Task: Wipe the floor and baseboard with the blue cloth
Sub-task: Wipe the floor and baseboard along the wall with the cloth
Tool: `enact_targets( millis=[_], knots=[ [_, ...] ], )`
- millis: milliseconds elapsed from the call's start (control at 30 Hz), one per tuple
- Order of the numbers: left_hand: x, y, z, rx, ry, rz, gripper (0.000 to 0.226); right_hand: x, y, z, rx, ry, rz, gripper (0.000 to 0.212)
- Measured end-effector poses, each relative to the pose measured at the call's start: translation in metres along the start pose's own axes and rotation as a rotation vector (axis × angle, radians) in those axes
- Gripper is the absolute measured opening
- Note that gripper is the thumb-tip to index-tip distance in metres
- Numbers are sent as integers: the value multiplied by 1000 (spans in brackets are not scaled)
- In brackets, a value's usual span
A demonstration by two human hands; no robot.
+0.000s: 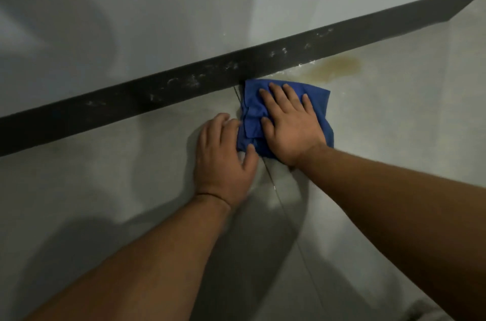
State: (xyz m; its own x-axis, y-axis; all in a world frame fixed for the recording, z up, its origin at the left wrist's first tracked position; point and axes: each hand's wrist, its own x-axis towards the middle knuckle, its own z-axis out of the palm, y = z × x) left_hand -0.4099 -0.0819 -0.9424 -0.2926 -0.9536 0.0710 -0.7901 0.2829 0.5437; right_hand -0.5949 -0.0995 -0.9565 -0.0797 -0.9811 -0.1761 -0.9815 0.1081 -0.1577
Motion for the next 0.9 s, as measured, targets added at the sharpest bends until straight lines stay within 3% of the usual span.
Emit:
enact_targets(
  millis=[100,233,367,533,600,733,900],
  knots=[
    [-2,-2,10,93,-33,16,56,15,-7,-2,27,9,-23,63],
    [0,-3,12,213,-66,47,55,-15,19,-2,-15,-25,-268,63],
    [-1,0,13,289,-119,40,58,-10,45,-4,-22,7,-83,66],
    [1,4,14,325,-128,18,59,32,19,-8,44,42,109,69],
    [0,6,13,332,-131,15,59,28,11,-8,47,50,86,68],
    [0,5,12,342,-139,26,58,5,20,-5,20,20,-159,66],
    [0,4,15,352,-132,30,59,7,40,-5,16,46,-91,65]
  ],
)
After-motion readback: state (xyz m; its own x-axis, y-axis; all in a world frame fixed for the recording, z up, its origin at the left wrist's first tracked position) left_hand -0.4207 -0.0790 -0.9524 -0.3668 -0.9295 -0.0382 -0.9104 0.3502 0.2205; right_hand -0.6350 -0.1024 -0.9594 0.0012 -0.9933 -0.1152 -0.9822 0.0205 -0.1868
